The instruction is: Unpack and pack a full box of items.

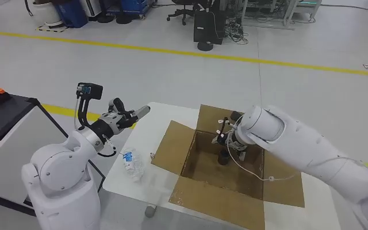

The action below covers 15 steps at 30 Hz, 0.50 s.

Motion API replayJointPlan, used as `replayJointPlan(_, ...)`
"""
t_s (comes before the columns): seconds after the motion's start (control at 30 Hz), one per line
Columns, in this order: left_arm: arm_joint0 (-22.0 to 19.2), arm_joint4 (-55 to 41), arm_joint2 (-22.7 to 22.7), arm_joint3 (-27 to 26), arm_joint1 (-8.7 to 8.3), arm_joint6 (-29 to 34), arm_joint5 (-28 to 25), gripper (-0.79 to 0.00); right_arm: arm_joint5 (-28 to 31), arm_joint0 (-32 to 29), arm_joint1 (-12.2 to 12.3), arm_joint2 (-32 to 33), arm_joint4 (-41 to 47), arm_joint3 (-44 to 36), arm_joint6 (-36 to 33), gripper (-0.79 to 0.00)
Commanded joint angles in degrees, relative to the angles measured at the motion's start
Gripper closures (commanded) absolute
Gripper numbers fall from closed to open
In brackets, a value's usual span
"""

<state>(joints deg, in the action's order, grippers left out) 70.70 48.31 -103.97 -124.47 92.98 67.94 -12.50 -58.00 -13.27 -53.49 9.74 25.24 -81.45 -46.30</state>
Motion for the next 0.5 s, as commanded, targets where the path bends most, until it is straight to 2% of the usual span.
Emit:
replayJointPlan(0.0,0.0,-0.01,0.0,0.0,0.0,0.0,0.0,-0.785,0.0,-0.61,-0.35,0.0,-2.3,-0.13,0.0,-0.785)
replayJointPlan(0.23,0.0,-0.01,0.0,0.0,0.0,0.0,0.0,-0.785,0.0,-4.59,-2.76,0.0,-9.17,2.25,-0.01,-0.785)
replayJointPlan(0.47,0.0,-0.01,0.0,0.0,0.0,0.0,0.0,-0.785,0.0,-5.82,-6.36,0.0,-16.93,5.82,-0.01,-0.785)
